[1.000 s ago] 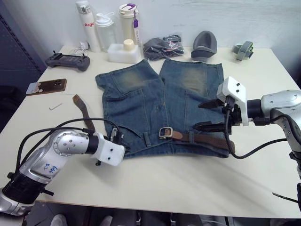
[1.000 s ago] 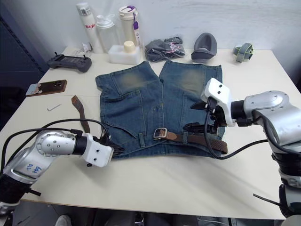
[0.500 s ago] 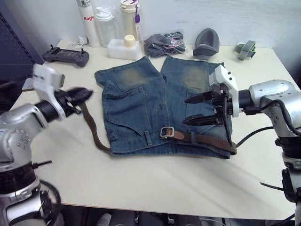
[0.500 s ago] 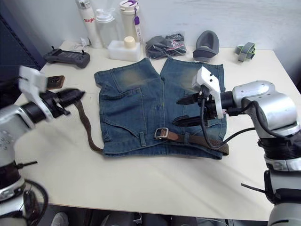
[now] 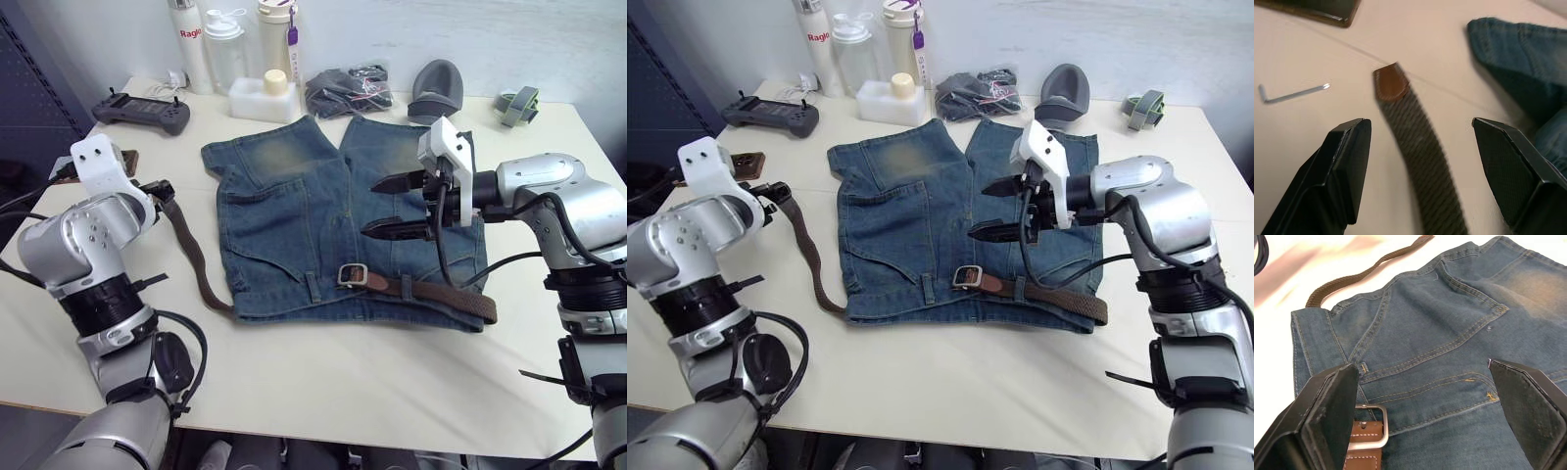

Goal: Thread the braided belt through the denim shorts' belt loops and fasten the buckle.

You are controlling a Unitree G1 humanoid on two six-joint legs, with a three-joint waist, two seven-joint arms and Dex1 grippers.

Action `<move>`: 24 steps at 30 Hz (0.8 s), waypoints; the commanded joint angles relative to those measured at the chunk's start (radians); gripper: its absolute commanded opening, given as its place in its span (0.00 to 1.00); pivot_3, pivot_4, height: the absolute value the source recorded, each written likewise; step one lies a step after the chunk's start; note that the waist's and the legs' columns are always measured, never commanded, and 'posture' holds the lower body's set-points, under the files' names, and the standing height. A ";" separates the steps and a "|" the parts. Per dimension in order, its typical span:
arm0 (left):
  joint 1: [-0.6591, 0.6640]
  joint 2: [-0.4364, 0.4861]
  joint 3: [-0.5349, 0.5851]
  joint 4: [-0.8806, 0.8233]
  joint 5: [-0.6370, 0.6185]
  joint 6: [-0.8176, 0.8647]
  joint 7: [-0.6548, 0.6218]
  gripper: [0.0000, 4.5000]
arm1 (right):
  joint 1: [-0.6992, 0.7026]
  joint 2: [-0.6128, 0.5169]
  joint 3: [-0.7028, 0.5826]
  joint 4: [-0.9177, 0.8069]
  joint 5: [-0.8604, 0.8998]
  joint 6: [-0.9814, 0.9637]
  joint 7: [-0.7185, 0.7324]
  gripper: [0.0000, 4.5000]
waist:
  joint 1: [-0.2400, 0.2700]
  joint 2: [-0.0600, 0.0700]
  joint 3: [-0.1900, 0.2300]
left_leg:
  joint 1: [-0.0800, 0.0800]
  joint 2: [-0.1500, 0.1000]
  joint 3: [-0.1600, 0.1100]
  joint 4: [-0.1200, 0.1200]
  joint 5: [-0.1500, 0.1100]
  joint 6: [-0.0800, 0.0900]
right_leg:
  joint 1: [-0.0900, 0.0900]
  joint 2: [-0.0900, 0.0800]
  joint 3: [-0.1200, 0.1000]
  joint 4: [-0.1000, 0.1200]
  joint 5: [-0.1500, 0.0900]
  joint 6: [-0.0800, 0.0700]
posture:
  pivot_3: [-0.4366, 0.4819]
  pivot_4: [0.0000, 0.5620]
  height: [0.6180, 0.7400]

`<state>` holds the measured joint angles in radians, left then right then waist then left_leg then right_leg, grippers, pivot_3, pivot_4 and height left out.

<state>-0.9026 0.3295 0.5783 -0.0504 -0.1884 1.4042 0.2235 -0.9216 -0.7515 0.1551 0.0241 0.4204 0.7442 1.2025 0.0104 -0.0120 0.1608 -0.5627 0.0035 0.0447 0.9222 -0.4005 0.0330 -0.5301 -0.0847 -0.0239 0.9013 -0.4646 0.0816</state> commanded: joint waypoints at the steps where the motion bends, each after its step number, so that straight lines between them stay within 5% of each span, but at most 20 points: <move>1: -0.042 -0.022 -0.023 0.076 0.087 0.045 0.089 0.81 | 0.006 -0.019 -0.040 -0.044 -0.003 -0.013 -0.021 1.00 | 0.001 0.000 0.000 | 0.000 0.000 0.000 0.000 0.000 0.000 | 0.000 0.000 0.000 0.000 0.000 0.000 | 0.48 0.27 0.31; 11: -0.109 -0.056 -0.089 0.327 0.172 -0.057 0.145 0.81 | 0.020 -0.005 -0.039 -0.048 -0.030 -0.051 -0.076 1.00 | 0.010 -0.001 0.001 | 0.000 -0.001 0.000 -0.001 0.001 -0.002 | 0.000 -0.001 0.000 0.000 0.000 0.000 | 0.48 0.27 0.31; 24: -0.090 -0.107 -0.185 0.350 0.186 -0.155 0.135 0.81 | 0.002 0.017 -0.022 -0.005 -0.064 -0.100 -0.078 1.00 | 0.013 -0.001 0.001 | 0.002 -0.009 0.000 -0.010 0.006 -0.003 | -0.001 -0.009 -0.002 0.000 0.000 0.001 | 0.48 0.27 0.31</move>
<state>-1.0064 0.2300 0.4189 0.3074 -0.0200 1.2566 0.3584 -0.8938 -0.7339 0.1489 0.0279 0.3593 0.6600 1.1207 0.0237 -0.0134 0.1616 -0.5610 -0.0055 0.0447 0.9127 -0.3941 0.0306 -0.5312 -0.0934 -0.0261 0.9015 -0.4642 0.0823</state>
